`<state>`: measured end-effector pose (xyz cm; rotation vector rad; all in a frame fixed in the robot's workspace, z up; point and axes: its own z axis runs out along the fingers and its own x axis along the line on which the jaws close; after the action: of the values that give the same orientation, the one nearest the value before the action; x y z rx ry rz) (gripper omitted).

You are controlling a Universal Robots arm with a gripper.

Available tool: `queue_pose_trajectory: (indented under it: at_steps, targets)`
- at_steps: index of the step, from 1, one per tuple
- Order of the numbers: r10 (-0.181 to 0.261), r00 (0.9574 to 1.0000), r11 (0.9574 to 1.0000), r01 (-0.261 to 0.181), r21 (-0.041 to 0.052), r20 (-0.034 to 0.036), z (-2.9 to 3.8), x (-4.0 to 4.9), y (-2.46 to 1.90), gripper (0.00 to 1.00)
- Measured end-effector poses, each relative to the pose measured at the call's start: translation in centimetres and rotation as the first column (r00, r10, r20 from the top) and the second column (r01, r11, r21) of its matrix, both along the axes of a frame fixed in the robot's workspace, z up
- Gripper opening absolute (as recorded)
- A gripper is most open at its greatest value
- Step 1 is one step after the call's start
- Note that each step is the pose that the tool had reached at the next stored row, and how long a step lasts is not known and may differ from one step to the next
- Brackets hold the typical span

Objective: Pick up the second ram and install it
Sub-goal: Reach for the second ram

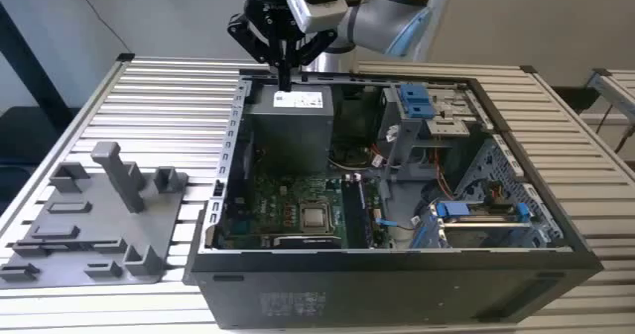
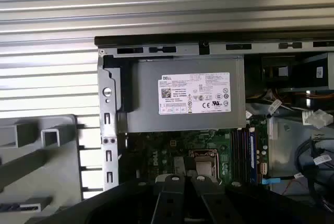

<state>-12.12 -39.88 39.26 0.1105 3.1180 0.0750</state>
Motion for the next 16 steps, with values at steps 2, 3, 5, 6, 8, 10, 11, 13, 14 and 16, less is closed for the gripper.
queue_pose_trajectory:
  at_steps: [2,3,5,6,8,10,11,13,14,16]
  targets:
    - [0.0,1.0,1.0,0.0,0.0,0.0,0.0,0.0,0.0,0.11]
    - [0.0,1.0,1.0,0.0,0.0,0.0,0.0,0.0,0.0,0.11]
    - [0.0,1.0,1.0,0.0,0.0,0.0,0.0,-0.01,0.0,0.11]
    - [0.0,1.0,1.0,0.0,0.0,0.0,0.0,-0.01,0.0,0.11]
    - [0.0,1.0,1.0,0.0,0.0,0.0,0.0,-0.02,0.0,0.11]
    - [0.0,1.0,1.0,0.0,-0.0001,0.0,0.0,-0.07,0.0,0.11]
    - [0.0,1.0,1.0,0.0,-0.0001,0.0,0.0,-0.1,0.0,0.11]
    - [0.0,1.0,1.0,0.0,0.0,0.0,0.0,-0.2,0.0,0.11]
    - [0.0,1.0,1.0,0.0,-0.0001,0.0,0.01,-0.29,0.0,0.11]
    - [0.0,1.0,1.0,0.0,0.0,0.0,0.0,-0.49,0.0,0.11]
